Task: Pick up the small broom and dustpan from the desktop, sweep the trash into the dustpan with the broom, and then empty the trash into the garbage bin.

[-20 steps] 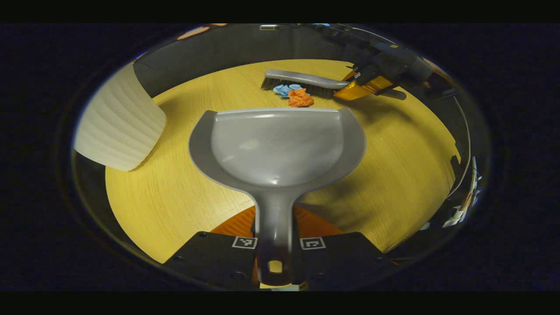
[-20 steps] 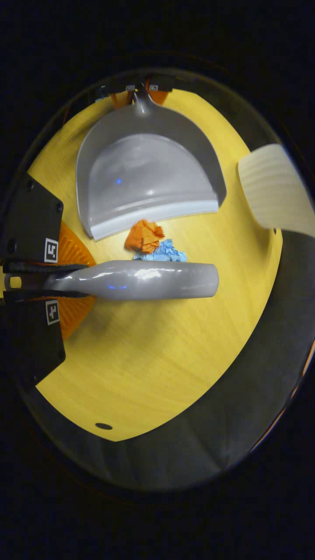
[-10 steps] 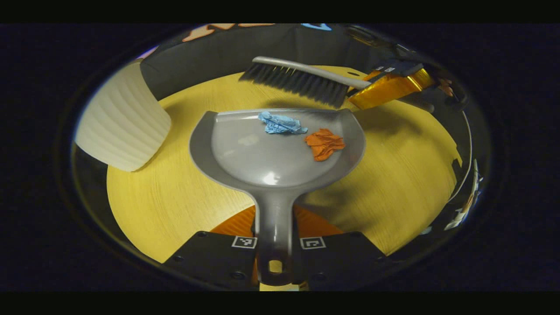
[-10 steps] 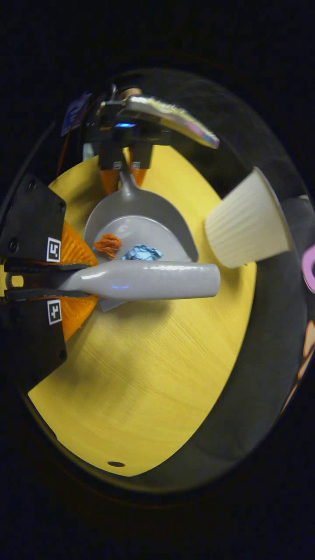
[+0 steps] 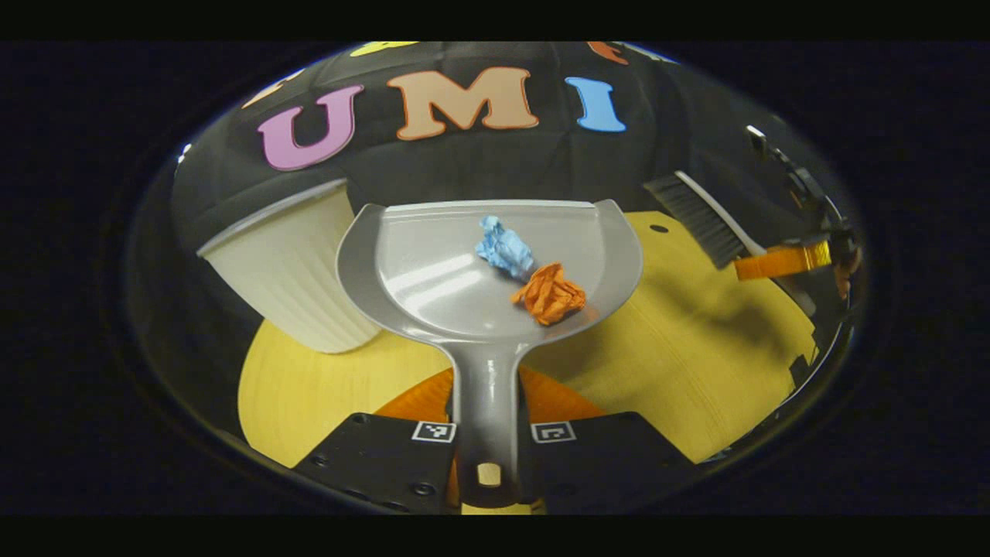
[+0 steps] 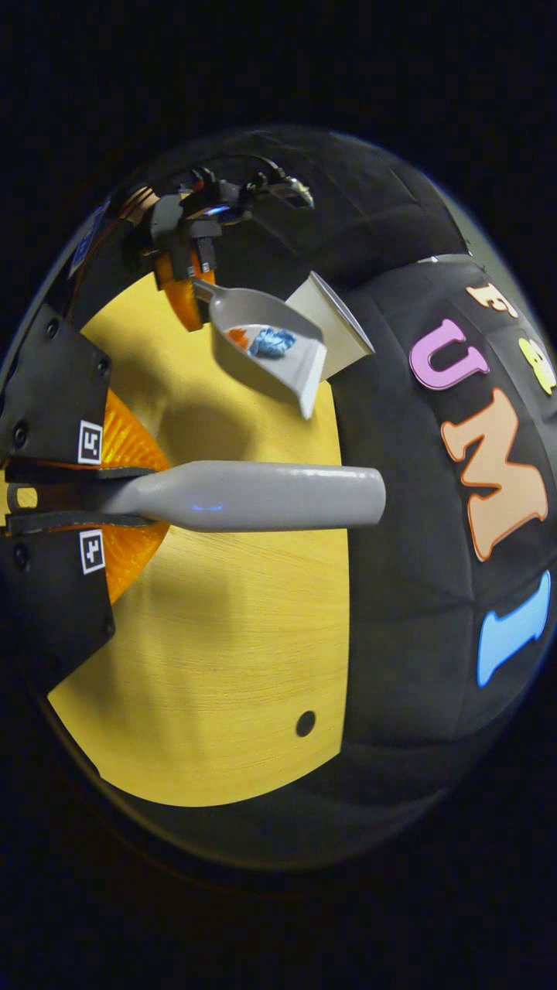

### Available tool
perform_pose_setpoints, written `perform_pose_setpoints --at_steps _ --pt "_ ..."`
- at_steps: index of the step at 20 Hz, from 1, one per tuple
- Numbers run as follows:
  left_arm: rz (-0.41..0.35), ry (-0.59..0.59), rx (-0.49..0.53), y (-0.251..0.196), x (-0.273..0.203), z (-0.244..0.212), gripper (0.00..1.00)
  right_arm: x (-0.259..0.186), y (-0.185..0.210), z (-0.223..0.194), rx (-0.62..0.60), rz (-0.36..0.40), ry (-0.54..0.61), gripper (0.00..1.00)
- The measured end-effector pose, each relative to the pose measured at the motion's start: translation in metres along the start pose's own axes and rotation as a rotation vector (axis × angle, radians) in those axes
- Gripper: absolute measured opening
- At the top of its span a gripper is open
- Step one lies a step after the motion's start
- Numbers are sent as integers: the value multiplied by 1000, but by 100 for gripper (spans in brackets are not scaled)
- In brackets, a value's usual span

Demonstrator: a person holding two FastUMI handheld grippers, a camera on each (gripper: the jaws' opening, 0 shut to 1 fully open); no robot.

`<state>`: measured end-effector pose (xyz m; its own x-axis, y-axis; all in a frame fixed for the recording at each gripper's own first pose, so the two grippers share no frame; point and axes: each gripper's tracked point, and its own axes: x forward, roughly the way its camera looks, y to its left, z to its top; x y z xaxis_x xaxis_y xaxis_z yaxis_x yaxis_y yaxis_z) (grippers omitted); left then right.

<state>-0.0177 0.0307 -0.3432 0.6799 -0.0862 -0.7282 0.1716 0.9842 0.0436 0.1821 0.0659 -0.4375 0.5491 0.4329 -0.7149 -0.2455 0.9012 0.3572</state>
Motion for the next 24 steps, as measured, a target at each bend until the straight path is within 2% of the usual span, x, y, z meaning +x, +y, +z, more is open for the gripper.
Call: perform_pose_setpoints --at_steps 1,2,4,7,14,17,19,22,24 --pt "10 -26 -7 -2 -4 2 19 10 -1 -10 26 10 4 16" --pt "19 -59 -17 -2 -6 5 22 16 -2 -17 44 10 5 16" --pt "56 -96 -17 2 -17 10 19 23 -2 -26 67 23 11 17" --pt "140 -147 -12 3 -24 14 19 23 4 -29 95 52 16 16" --pt "419 -138 58 27 -28 16 20 30 19 -57 82 74 63 16" --pt "538 -50 166 36 -31 10 20 31 24 -67 69 78 88 17" --pt "616 25 303 40 -38 12 20 36 26 -70 64 76 104 17" --pt "675 128 494 42 -50 20 20 43 28 -75 53 70 123 17" --pt "707 174 671 52 -54 22 20 45 32 -77 45 72 130 16"
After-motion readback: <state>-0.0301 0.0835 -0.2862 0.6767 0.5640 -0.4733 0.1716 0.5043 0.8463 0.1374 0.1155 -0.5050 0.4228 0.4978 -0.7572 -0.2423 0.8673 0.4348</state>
